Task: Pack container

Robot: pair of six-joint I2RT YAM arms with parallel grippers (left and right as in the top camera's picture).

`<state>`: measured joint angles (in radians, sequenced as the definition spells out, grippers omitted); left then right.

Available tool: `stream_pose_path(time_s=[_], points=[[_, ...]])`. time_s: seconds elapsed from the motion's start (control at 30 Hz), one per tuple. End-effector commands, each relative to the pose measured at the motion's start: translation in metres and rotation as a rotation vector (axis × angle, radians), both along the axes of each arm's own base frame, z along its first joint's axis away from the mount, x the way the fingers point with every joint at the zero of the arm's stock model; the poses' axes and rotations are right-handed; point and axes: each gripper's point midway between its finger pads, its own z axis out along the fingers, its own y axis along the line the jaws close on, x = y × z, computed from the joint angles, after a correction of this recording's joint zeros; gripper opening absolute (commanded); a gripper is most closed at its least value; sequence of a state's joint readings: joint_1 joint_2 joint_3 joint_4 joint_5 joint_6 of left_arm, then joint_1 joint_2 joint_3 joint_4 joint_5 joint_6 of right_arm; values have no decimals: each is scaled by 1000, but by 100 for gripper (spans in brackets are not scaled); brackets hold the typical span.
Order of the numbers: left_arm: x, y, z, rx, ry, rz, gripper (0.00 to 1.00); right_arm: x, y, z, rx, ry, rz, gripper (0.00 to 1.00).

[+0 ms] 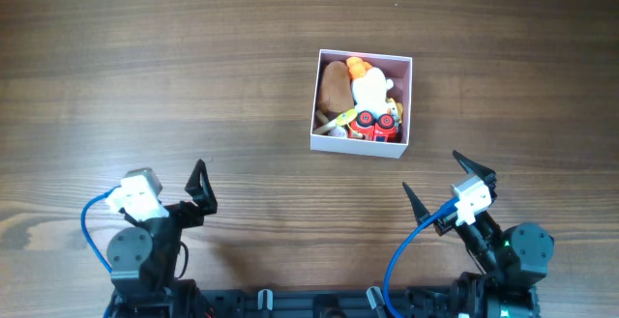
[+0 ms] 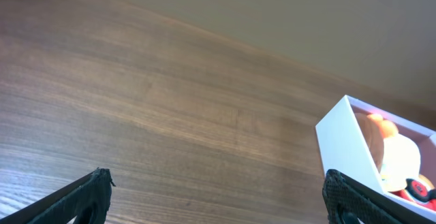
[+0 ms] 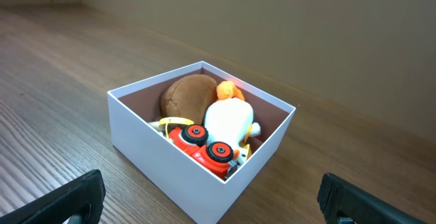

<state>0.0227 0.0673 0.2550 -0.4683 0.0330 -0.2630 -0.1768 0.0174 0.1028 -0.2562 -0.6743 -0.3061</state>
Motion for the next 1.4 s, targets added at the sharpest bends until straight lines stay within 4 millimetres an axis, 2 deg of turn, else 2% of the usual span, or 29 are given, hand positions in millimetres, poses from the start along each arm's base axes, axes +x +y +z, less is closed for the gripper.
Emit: stream_pose_path(time_s=[0.0,0.37,1.37], points=[[0,-3,-7,14,-25,-23,100,-2,2,2,-6,-15,15,100],[1,-11,-41,10,46,-61,100,-2,2,2,-6,-15,15,100],[1,-12,-41,10,45,-66,100,-2,2,2,-6,-15,15,100]])
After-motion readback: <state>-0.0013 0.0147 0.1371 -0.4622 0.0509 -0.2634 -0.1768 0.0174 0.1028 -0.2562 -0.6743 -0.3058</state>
